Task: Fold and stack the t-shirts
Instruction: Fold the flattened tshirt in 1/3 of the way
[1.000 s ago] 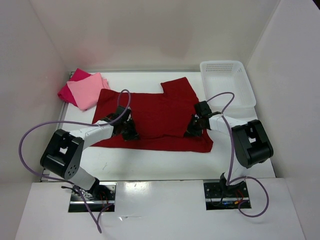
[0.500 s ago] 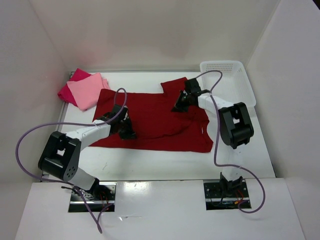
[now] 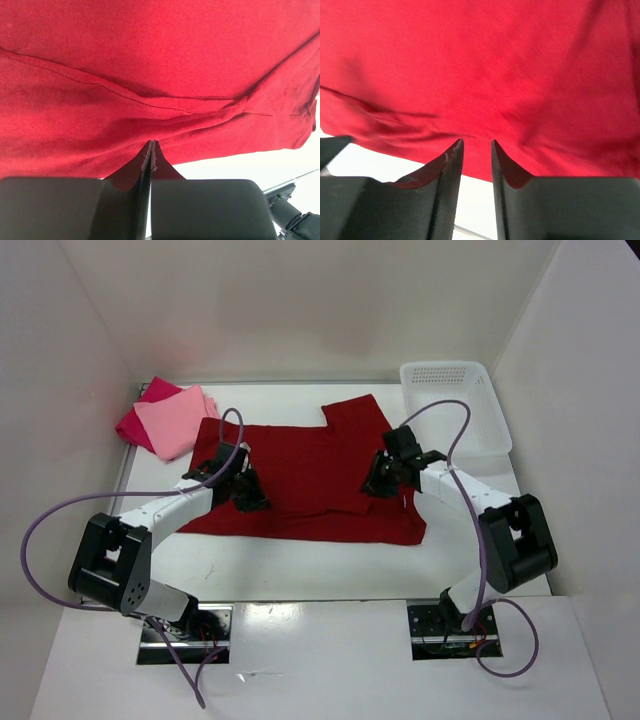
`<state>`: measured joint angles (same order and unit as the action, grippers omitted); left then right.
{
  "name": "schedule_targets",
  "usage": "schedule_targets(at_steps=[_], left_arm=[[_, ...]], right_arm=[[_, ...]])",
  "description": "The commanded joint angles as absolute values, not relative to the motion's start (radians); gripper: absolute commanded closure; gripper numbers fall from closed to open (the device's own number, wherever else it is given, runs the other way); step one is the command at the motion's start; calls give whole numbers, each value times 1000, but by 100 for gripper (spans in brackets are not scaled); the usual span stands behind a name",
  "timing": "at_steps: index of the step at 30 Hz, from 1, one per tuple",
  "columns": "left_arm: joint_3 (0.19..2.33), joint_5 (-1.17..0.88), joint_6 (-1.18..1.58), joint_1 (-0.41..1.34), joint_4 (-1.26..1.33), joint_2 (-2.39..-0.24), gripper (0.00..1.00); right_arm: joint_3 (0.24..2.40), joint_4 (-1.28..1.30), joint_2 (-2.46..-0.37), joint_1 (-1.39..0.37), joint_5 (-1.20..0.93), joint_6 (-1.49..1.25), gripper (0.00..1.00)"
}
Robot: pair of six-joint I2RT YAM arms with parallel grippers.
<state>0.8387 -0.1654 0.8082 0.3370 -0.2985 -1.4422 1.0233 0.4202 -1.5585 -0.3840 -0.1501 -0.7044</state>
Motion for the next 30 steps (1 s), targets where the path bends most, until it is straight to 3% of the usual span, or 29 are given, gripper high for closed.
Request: schedule_targets(at_steps=[1, 9, 17, 27, 30], left_arm=[[845, -187, 790, 334, -287, -1424, 100], [818, -196, 781, 334, -278, -1433, 98], [808, -206, 790, 334, -267, -1433, 98], [808, -206, 790, 334, -258, -1442, 98], [799, -206, 790, 334, -249, -1442, 98]], right_arm=[[936, 431, -1508, -390, -104, -701, 65], [885, 384, -1561, -390, -110, -710, 59], [897, 347, -1638, -408, -144, -710, 59], [980, 347, -1686, -408, -175, -710, 93], [1049, 356, -1706, -408, -184, -701, 94]])
